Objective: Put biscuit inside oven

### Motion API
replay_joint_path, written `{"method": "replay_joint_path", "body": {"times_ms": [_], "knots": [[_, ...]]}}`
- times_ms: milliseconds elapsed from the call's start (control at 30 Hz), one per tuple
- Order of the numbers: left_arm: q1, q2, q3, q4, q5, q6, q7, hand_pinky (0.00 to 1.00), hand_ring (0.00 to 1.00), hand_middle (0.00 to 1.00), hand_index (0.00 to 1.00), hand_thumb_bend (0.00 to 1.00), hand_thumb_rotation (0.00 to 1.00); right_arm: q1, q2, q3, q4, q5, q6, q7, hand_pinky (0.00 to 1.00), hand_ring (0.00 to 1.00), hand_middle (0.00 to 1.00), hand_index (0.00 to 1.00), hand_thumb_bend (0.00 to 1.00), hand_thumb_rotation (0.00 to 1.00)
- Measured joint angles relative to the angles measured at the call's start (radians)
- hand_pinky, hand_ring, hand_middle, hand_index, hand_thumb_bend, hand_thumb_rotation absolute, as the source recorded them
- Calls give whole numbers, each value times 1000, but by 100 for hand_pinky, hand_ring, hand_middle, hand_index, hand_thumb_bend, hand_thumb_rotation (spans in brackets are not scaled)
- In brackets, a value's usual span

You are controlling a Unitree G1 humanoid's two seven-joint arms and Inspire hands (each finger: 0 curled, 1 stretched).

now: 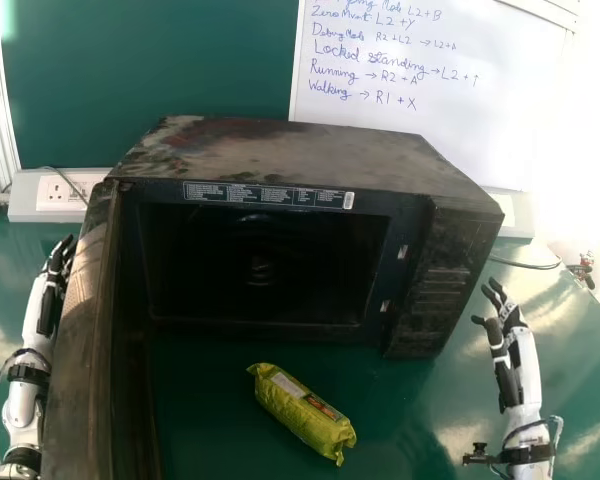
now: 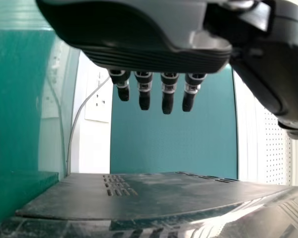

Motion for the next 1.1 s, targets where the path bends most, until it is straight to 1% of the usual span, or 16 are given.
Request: {"method": "replay_joint_path", "body": {"times_ms": [333, 500, 600, 667, 867, 1067, 1100], "knots": [[0, 0, 0, 0, 0, 3, -3, 100, 100, 100, 100, 100, 100, 0, -6, 2, 3, -3, -16, 13, 79, 88, 94, 99, 100, 85], [0, -1, 1, -2, 0, 3, 0, 100, 100, 100, 100, 100, 100, 1, -32, 7, 10, -13, -43, 34, 79, 88, 92, 99, 100, 79], [0, -1, 1, -2, 0, 3, 5, 100, 100, 100, 100, 100, 100, 2, -38, 16, 8, -23, -52, 38, 79, 87, 91, 97, 100, 80], [0, -1, 1, -2, 0, 3, 3, 100, 100, 100, 100, 100, 100, 6, -41, 18, -3, -37, -52, 37, 79, 87, 91, 96, 100, 79], [-1, -2, 1, -2, 0, 3, 2, 100, 100, 100, 100, 100, 100, 28, -44, 32, -70, -62, -30, 38, 80, 87, 90, 96, 100, 76], [-1, -3, 1, -2, 0, 3, 2, 100, 100, 100, 100, 100, 100, 48, -67, 46, -166, -110, 20, 53, 76, 85, 90, 96, 100, 77], [-1, -3, 1, -2, 0, 3, 2, 100, 100, 100, 100, 100, 100, 53, -71, 47, -182, -121, 30, 54, 76, 85, 89, 96, 100, 79]]}}
